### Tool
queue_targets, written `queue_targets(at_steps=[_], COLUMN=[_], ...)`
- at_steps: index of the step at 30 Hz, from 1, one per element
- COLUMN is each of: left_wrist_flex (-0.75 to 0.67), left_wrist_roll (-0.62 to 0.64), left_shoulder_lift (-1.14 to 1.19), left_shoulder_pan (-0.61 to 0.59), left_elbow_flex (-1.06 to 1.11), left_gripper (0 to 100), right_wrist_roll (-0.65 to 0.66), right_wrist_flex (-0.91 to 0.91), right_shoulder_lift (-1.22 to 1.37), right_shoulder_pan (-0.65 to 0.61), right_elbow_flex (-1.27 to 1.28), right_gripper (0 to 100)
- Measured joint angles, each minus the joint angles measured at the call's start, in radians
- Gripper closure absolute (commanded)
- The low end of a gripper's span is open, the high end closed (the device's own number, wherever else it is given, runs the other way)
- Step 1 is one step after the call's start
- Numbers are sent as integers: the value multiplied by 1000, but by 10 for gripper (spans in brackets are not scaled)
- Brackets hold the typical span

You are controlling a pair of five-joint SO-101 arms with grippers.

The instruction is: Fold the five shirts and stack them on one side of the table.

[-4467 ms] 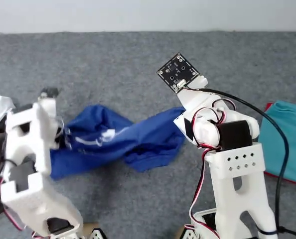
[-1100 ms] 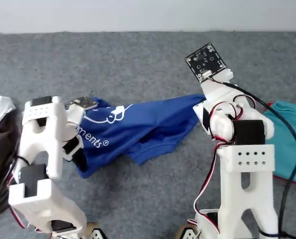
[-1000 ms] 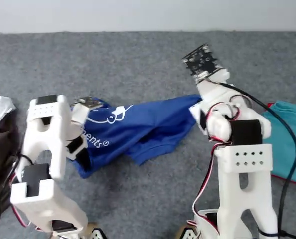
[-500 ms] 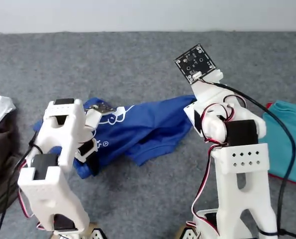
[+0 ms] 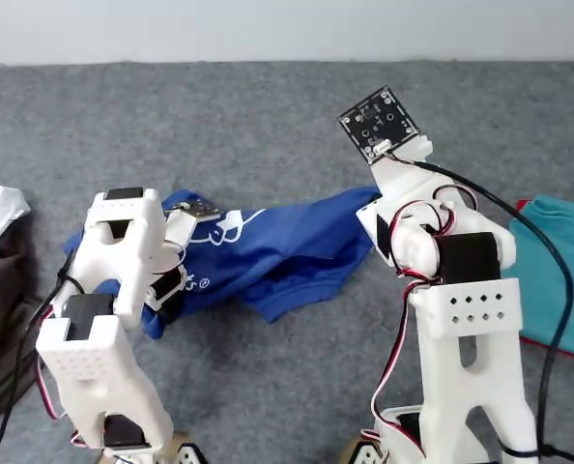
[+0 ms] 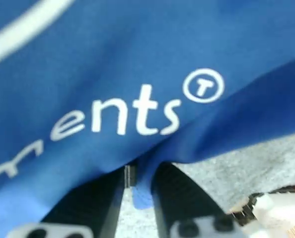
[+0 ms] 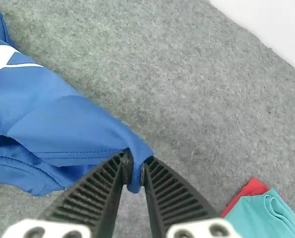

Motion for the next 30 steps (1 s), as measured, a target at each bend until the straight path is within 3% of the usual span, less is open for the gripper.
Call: queue_targets(at_steps=[5, 15, 20, 30], left_wrist_flex=[40, 86, 86, 31], left_wrist_roll=[12, 74, 129, 164], left_shoulder_lift=[-212, -784, -835, -853], left_shoulder_pan=[-64, -203, -255, -299], left_elbow_flex=[-14, -275, -450, -792], left_gripper=[988, 988, 987, 987], right_wrist_roll=[-3, -3, 9, 176], right_wrist_flex=[2, 2, 2, -20], right_shoulder_lift=[0, 0, 0, -2], right_shoulder_pan=[11, 71, 71, 71], right_elbow_flex=[-44, -331, -453, -740], right_gripper=[989, 989, 989, 989])
